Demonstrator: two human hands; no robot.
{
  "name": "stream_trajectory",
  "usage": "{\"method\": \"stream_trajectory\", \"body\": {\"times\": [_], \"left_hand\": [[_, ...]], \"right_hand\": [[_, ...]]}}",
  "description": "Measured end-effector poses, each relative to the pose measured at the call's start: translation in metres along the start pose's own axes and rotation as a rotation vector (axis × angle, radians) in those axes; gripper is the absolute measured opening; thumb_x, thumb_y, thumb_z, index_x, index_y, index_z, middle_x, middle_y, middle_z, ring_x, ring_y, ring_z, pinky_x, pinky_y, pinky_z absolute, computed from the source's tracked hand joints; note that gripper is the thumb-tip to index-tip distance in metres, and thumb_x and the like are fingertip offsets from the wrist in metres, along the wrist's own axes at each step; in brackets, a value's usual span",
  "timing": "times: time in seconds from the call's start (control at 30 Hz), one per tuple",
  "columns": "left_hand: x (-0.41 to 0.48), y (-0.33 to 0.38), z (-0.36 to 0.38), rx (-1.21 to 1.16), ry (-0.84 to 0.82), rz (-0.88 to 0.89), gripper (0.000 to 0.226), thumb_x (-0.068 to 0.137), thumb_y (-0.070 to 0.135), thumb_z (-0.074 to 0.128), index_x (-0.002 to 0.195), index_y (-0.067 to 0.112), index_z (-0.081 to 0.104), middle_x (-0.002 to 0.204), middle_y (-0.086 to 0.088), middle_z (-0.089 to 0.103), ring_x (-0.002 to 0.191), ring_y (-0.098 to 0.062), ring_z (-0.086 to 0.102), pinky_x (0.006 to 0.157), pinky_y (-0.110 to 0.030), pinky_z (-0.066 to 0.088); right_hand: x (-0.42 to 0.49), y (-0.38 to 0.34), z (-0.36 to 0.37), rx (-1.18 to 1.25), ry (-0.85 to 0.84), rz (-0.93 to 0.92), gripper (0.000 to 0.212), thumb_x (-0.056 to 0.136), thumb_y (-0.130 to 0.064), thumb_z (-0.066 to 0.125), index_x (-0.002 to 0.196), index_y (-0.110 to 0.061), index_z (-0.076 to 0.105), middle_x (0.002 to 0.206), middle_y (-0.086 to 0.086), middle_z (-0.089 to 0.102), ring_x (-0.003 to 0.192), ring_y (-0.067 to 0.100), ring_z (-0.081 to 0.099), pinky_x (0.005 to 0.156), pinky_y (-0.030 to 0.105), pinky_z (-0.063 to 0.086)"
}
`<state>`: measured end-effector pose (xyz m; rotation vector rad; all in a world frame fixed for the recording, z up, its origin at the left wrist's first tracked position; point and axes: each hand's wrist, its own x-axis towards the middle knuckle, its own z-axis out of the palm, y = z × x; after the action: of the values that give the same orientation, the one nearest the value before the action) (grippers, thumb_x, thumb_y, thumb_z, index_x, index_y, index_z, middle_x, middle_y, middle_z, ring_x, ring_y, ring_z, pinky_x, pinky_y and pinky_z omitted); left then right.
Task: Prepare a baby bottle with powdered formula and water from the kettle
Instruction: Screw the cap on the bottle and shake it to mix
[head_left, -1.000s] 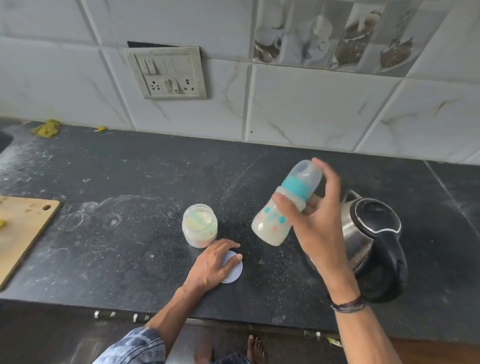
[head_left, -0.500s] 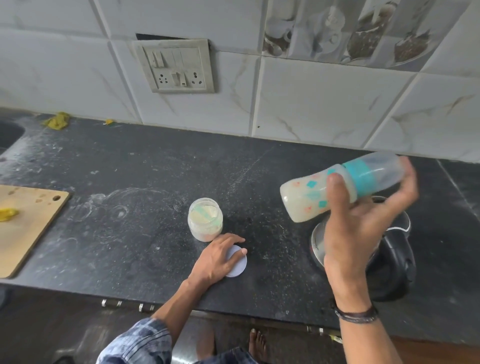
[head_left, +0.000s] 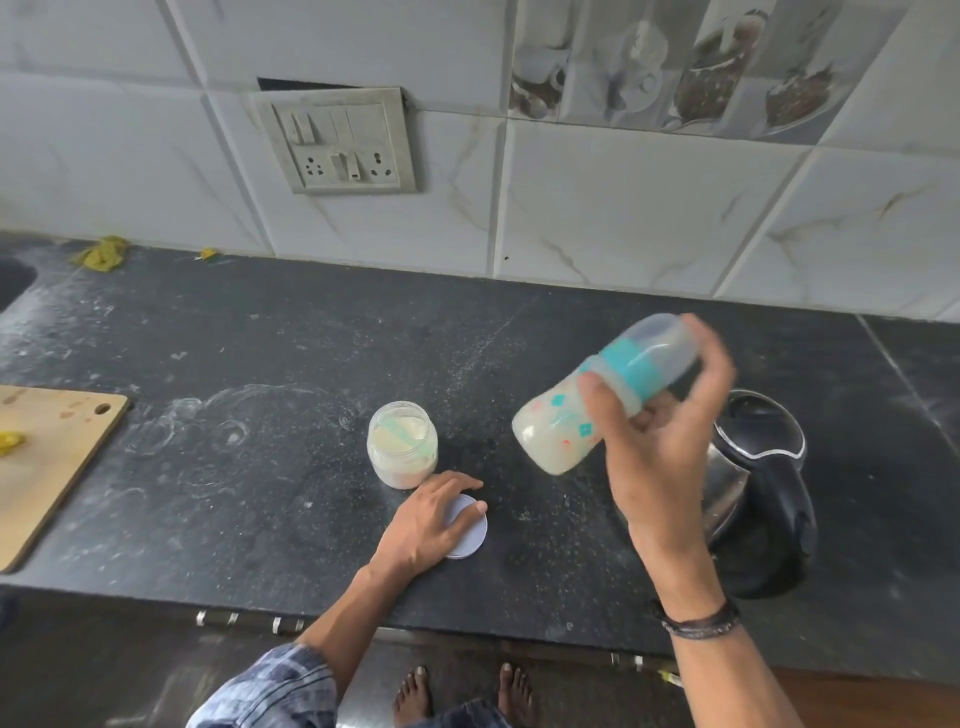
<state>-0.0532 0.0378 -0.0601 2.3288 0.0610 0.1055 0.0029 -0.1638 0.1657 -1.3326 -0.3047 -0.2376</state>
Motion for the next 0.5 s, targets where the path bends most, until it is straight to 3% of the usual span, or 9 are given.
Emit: {"method": "stream_trajectory", "body": {"times": [0.13, 0.27, 0.33, 0.4, 0.5], "left_hand": [[0.001, 0.000, 0.000, 0.003, 0.004, -0.007, 0.046, 0.097, 0.064, 0.045, 0.125, 0.031, 0.063, 0.126, 0.020, 0.060, 0.120, 0.003, 0.050, 0.099, -0.023, 0.041], [0.000, -0.003, 0.001, 0.007, 0.001, 0.000, 0.044, 0.098, 0.063, 0.048, 0.125, 0.032, 0.063, 0.125, 0.021, 0.060, 0.120, 0.003, 0.050, 0.098, -0.022, 0.041], [0.001, -0.001, 0.001, 0.008, -0.006, -0.003, 0.042, 0.098, 0.061, 0.049, 0.125, 0.032, 0.062, 0.125, 0.021, 0.059, 0.119, 0.003, 0.050, 0.099, -0.023, 0.042], [0.002, -0.001, 0.001, 0.016, -0.005, -0.008, 0.040, 0.099, 0.060, 0.050, 0.125, 0.032, 0.062, 0.126, 0.020, 0.059, 0.119, 0.003, 0.050, 0.098, -0.023, 0.041], [0.001, -0.001, 0.001, 0.023, -0.002, -0.002, 0.040, 0.099, 0.058, 0.050, 0.126, 0.031, 0.063, 0.127, 0.019, 0.060, 0.120, 0.002, 0.050, 0.098, -0.021, 0.039]], "right_hand": [[0.003, 0.002, -0.001, 0.036, 0.253, -0.206, 0.080, 0.098, -0.023, 0.076, 0.154, -0.015, 0.019, 0.144, 0.000, 0.054, 0.118, 0.019, 0.069, 0.094, 0.034, 0.059], [-0.001, 0.011, 0.004, -0.045, -0.040, 0.034, 0.078, 0.086, -0.020, 0.086, 0.143, -0.034, 0.035, 0.129, 0.005, 0.063, 0.101, 0.016, 0.073, 0.082, 0.029, 0.059], [-0.004, 0.016, 0.003, 0.008, 0.004, 0.030, 0.075, 0.088, -0.022, 0.085, 0.143, -0.038, 0.036, 0.121, -0.006, 0.070, 0.098, 0.013, 0.073, 0.080, 0.027, 0.060], [-0.004, 0.019, 0.002, 0.034, 0.043, -0.018, 0.074, 0.094, -0.021, 0.078, 0.148, -0.030, 0.028, 0.120, -0.018, 0.073, 0.100, 0.007, 0.073, 0.081, 0.023, 0.059], [-0.002, 0.024, 0.001, 0.047, 0.059, 0.027, 0.075, 0.093, -0.025, 0.079, 0.148, -0.034, 0.029, 0.119, -0.014, 0.073, 0.101, 0.009, 0.073, 0.081, 0.025, 0.060]]}}
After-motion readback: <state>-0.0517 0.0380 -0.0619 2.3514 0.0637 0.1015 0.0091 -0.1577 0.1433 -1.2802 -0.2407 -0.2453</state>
